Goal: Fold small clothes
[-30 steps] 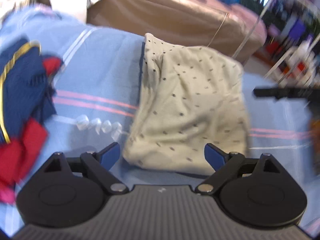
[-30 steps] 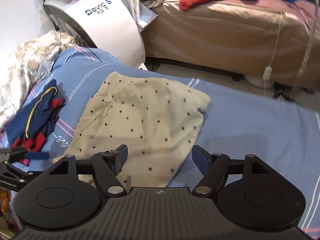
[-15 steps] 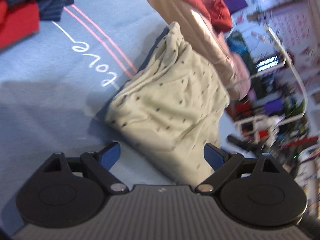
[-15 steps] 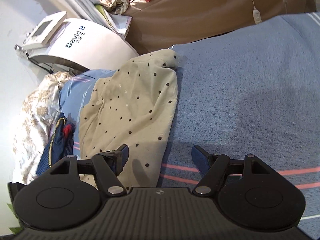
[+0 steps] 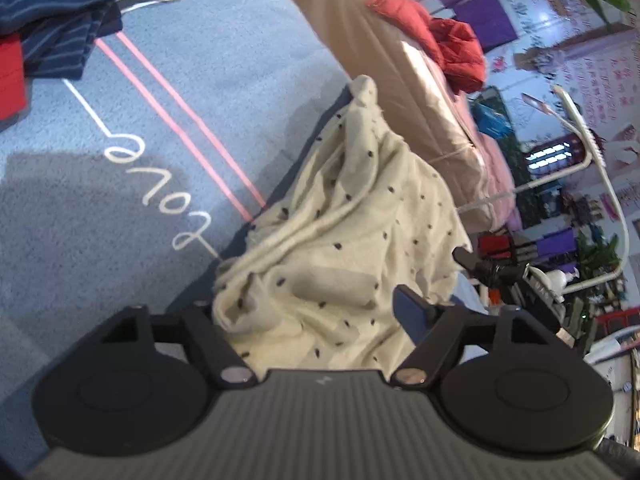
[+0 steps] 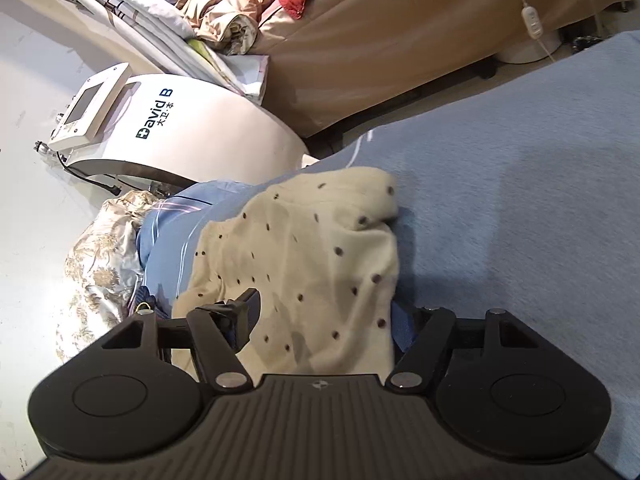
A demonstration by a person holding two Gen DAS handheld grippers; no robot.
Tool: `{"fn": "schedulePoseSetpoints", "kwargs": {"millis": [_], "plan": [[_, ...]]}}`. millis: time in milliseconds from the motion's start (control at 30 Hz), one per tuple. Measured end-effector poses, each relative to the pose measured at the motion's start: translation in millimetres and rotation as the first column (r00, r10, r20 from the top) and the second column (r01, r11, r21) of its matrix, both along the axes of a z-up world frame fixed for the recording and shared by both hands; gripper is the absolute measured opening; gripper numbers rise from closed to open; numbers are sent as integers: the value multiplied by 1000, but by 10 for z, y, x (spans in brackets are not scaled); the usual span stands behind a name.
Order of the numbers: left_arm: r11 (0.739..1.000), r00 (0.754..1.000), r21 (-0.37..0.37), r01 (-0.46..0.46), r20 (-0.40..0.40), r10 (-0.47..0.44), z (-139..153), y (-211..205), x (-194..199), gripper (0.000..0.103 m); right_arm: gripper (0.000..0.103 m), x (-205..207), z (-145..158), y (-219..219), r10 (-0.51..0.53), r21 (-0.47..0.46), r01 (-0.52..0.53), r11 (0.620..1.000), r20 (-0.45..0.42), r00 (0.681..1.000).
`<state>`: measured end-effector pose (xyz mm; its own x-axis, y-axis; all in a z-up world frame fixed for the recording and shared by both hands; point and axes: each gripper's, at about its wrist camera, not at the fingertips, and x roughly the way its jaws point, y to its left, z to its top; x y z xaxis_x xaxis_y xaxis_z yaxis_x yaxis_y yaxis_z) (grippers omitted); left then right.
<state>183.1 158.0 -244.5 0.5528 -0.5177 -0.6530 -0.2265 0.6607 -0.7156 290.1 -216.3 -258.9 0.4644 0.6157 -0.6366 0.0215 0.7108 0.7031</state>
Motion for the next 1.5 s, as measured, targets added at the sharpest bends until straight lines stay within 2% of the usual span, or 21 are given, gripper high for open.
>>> {"fn": "schedulePoseSetpoints", "kwargs": {"millis": [67,100,133,167,200,233,300,500,567,667,733,900,1000,1133,1300,1433,1500], "plan": [[1000,1000,22,1,-1,-1,5,-47,36,68,103,26,-20,47,1,-8,-1,1000,-1,1000],[999,1000,49,5,-8,-5,19,-91,59,66,96,30,-24,62,2,-14,-2,1000,3,1000],[997,1000,74,7,-12,-6,38,-121,71,59,89,28,-25,70,3,-23,-3,1000,4,1000],[996,1000,94,8,-12,-7,55,-133,72,50,59,25,-30,71,1,-39,0,999,1,1000],[994,1000,113,9,-12,-7,70,-154,74,44,33,27,-48,59,-4,-59,3,998,-10,1000],[992,1000,127,11,-14,-9,76,-181,82,34,31,21,-66,37,-9,-58,8,998,-15,1000],[988,1000,151,11,-18,-9,91,-229,89,31,25,6,-73,9,-18,-53,17,998,-13,1000],[970,998,237,54,-42,-45,240,-353,136,25,20,-48,150,224,21,-208,-8,978,58,998],[949,996,301,91,-51,-79,336,-434,159,23,20,-74,255,276,27,-255,-5,967,80,996],[899,989,413,145,-31,-145,550,-595,160,22,19,-113,464,370,81,-328,-36,944,125,989],[879,982,446,171,-10,-186,713,-710,128,22,18,-151,632,384,115,-370,-51,927,151,982],[876,966,430,219,32,-257,1112,-1035,-28,22,18,-318,1063,124,90,-397,-8,918,188,978],[860,940,425,281,59,-336,1385,-1382,-174,22,18,-525,1362,-137,73,-415,19,910,203,976],[858,909,376,351,83,-408,1705,-1878,-407,22,18,-865,1755,-642,54,-441,47,896,213,975],[844,857,326,426,154,-492,2226,-2804,-843,22,18,-1456,2411,-1456,36,-467,84,881,241,970],[856,839,230,464,197,-507,2534,-3661,-1237,22,18,-1783,2912,-2277,29,-474,89,876,237,971],[854,830,198,481,212,-517,2595,-4116,-1422,22,18,-1862,3047,-2678,29,-498,84,863,215,976]]}}
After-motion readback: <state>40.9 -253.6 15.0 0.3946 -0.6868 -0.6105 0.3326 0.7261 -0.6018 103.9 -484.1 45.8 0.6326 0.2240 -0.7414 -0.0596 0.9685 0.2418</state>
